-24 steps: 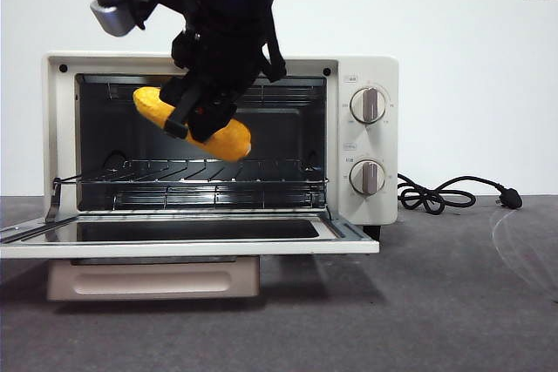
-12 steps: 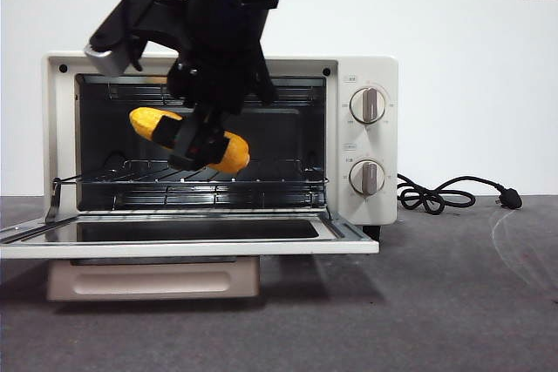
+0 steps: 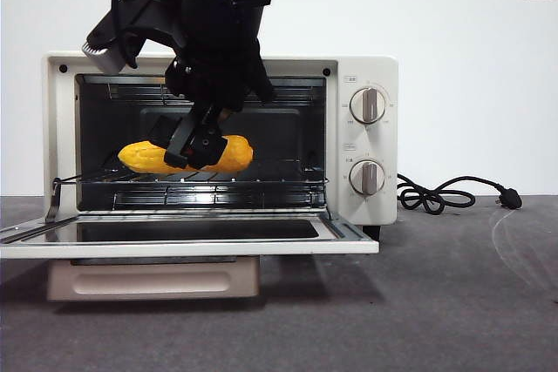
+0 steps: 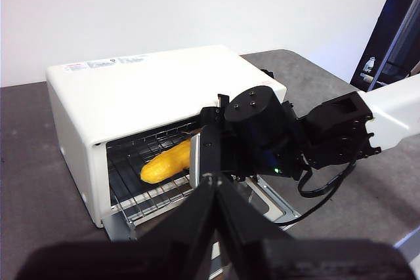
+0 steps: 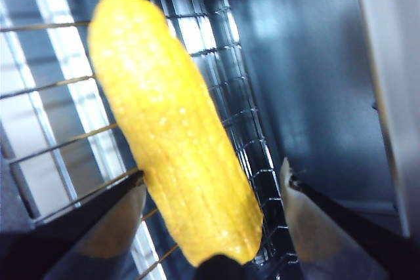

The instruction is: Take the corn from the table,put the corn in the oven

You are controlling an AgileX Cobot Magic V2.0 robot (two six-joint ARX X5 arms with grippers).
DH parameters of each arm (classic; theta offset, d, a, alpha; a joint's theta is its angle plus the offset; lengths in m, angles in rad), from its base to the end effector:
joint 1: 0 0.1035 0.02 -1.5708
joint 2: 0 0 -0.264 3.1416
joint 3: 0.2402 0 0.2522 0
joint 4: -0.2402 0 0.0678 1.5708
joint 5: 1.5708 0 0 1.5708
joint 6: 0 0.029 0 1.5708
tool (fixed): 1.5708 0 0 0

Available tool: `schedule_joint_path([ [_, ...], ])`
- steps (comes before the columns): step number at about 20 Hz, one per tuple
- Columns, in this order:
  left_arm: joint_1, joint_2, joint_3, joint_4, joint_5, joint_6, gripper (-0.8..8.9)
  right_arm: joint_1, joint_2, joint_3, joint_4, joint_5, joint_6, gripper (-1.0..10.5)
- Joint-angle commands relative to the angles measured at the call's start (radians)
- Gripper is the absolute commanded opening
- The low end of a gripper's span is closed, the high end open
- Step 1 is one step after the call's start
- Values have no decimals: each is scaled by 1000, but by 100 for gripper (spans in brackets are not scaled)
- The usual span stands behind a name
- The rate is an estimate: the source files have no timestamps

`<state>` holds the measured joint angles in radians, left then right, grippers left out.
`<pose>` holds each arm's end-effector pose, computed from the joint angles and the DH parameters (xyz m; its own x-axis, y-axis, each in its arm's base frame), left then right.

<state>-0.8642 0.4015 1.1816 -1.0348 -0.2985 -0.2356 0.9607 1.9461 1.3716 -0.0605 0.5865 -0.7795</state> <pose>0.0074 0.0045 0.3975 0.8242 -0.5126 -0.2408 0.4890 0.8586 -0.1538 0.2590 0.3424 0.2118 0.8378 0.2325 -0.4940 -0.5428 0.2574 -0.7994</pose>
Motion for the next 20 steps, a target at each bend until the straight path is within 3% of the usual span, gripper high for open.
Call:
schedule_joint_path([
  [1,-1,-2,1,3,-24,32,-5,32,5,0,6,23,54,346],
  [7,-2,-1,1,10,-144,84,-6,114,-61,0,-52,35,137,344],
  [13,-2,79,1,82,-273,239,-6,217,-169,0,-257,30,303,332],
  [16,-2,177,1,124,-274,313,-7,281,-249,0,-409,-36,418,72],
  [18,-1,261,1,134,-262,344,-8,324,-311,0,-517,-103,498,56],
  [20,4,345,1,135,-177,376,-8,362,-370,0,-616,-150,563,54],
])
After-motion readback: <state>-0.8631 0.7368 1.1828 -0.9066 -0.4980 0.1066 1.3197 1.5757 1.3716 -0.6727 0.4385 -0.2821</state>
